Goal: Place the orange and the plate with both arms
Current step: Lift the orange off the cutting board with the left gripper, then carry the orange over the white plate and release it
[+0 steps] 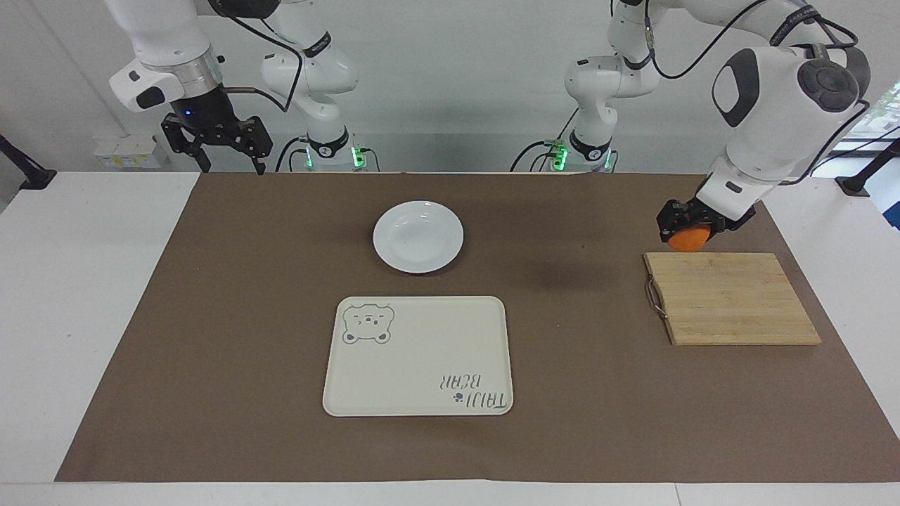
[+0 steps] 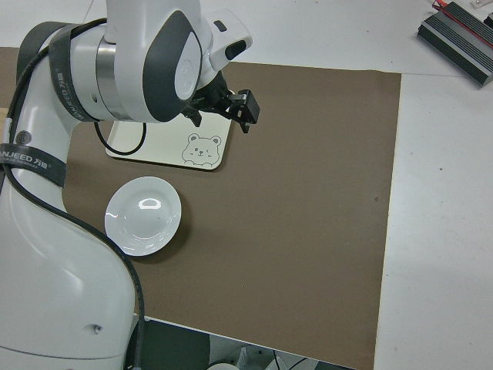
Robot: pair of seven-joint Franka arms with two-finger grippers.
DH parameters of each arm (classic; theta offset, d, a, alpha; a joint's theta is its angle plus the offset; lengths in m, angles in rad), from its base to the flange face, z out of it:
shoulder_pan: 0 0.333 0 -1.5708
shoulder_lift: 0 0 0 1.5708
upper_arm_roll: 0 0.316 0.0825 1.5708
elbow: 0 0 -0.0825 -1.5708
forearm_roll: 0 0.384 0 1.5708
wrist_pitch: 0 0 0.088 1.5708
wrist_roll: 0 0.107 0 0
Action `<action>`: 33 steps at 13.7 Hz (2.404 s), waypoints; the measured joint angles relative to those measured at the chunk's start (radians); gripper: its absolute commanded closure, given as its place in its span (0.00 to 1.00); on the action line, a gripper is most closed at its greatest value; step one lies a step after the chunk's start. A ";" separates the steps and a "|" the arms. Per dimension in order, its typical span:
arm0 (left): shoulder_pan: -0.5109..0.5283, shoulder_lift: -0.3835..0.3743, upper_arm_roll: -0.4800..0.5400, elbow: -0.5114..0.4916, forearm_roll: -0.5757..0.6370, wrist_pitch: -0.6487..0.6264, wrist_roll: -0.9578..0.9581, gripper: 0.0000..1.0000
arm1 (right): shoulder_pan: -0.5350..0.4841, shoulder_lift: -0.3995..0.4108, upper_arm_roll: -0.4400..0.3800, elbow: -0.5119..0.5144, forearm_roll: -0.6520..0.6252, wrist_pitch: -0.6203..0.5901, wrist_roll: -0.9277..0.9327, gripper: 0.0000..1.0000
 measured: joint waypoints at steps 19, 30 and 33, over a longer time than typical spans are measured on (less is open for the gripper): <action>-0.642 0.141 -0.011 -0.132 -0.042 0.365 -0.750 1.00 | 0.000 0.000 0.000 0.000 0.000 0.000 0.000 0.00; -0.833 0.257 -0.011 -0.262 -0.053 0.677 -0.931 1.00 | 0.000 0.000 0.000 0.000 0.000 0.000 0.000 0.00; -0.847 0.257 -0.009 -0.271 -0.053 0.682 -0.938 0.00 | 0.000 0.000 0.000 0.000 0.000 0.000 0.000 0.00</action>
